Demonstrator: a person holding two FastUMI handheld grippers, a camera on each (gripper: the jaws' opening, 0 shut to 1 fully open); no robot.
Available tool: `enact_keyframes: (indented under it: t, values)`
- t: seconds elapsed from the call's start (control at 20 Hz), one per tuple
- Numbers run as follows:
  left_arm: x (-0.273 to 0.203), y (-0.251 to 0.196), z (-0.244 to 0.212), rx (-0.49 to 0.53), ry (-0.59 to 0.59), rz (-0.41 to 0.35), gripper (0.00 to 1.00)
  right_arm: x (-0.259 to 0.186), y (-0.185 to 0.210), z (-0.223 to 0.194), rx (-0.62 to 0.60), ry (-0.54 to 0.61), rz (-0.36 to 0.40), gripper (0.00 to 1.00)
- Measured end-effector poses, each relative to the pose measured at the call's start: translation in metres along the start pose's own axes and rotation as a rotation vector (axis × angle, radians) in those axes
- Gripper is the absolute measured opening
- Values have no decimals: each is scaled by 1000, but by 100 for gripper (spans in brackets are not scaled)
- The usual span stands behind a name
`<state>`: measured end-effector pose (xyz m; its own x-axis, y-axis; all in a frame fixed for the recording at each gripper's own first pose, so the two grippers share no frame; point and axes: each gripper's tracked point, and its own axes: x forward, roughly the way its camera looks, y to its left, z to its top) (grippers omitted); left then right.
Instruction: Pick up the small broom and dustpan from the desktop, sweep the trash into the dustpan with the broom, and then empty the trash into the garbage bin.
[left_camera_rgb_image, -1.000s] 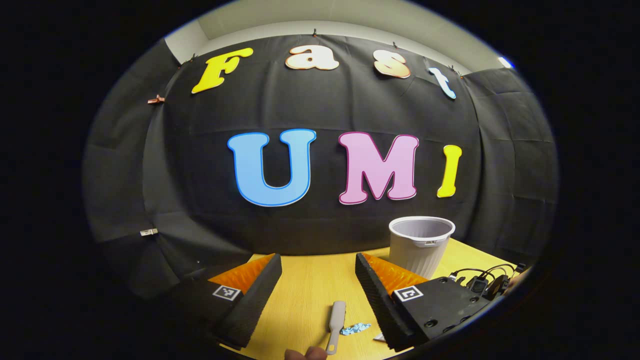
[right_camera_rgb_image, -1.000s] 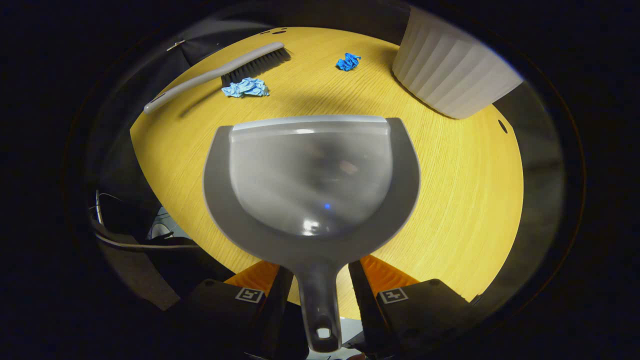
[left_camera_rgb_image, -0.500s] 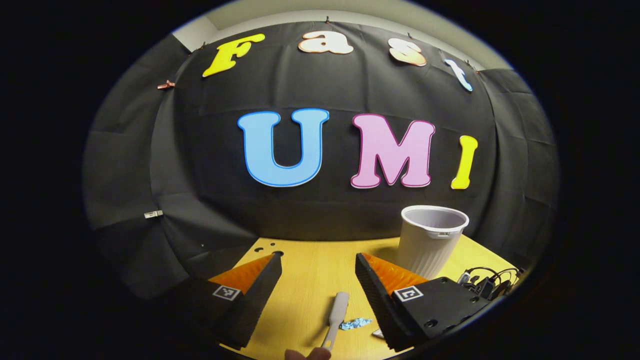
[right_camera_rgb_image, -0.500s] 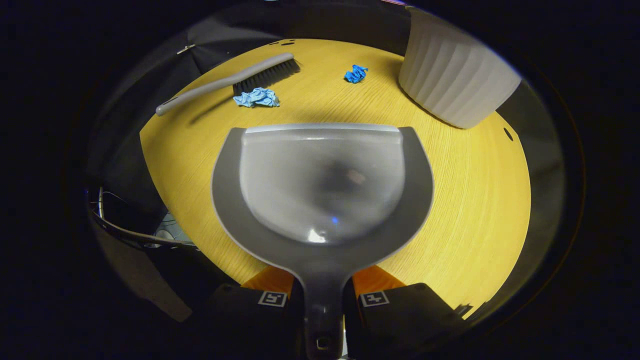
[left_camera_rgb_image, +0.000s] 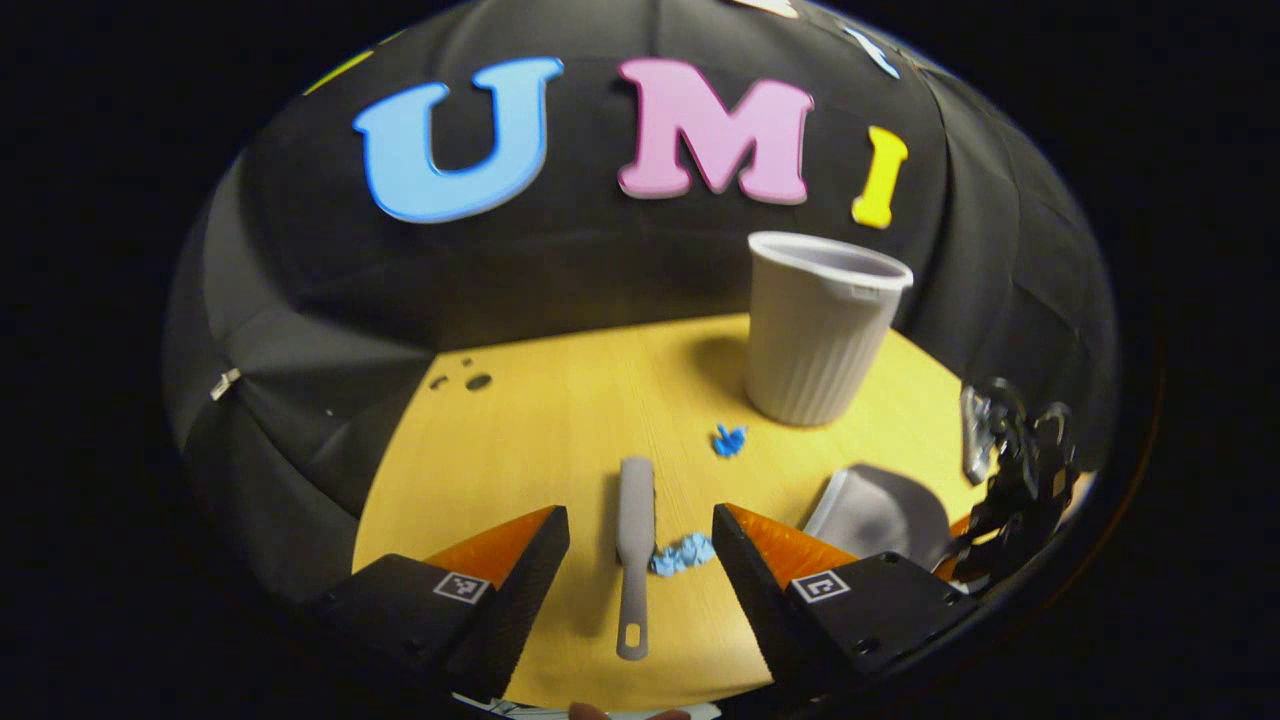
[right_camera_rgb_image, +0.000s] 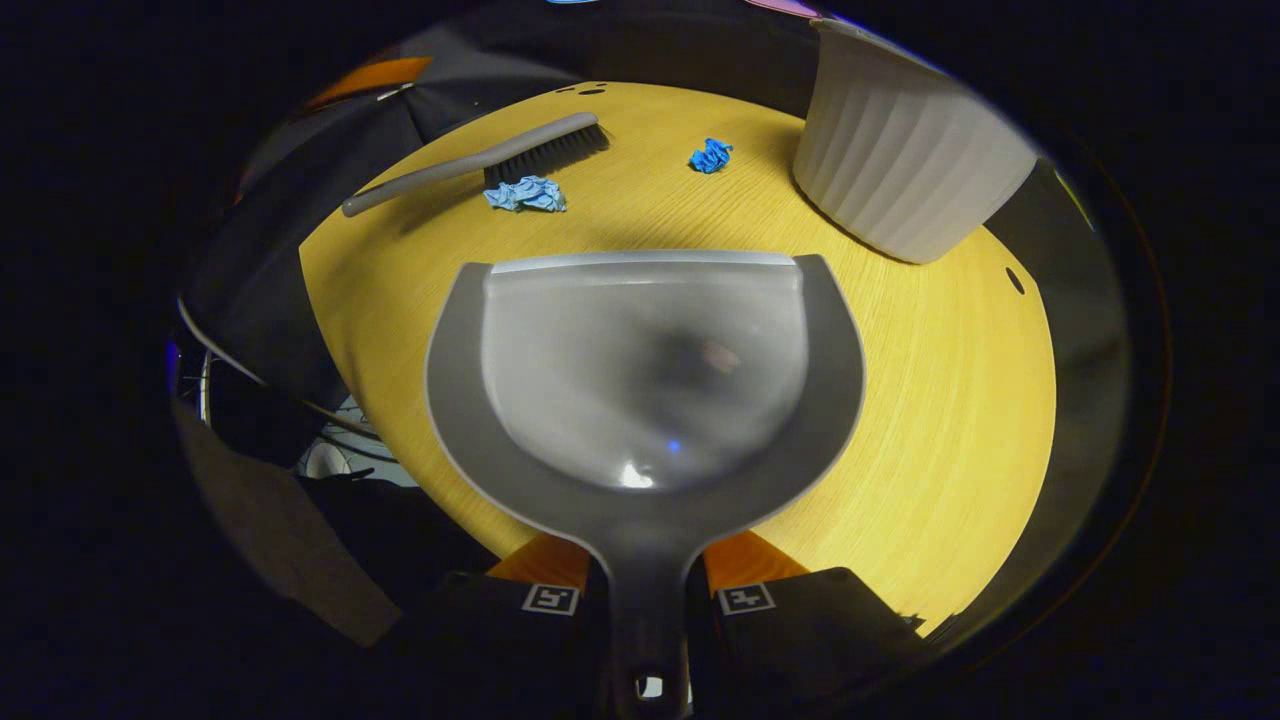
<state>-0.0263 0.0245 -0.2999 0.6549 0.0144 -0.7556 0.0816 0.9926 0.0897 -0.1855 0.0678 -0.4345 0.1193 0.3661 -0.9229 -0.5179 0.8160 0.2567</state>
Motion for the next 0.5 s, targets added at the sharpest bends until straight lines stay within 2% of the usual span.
enact_keyframes:
  t: [0.25,0.5]
  values:
    - [51,0,-70,-2,315,-72,93,-4,-20,-3,48,-17,-14,35]
    - [84,13,-122,65,522,-57,85,-3,-33,-6,79,-24,-31,35]
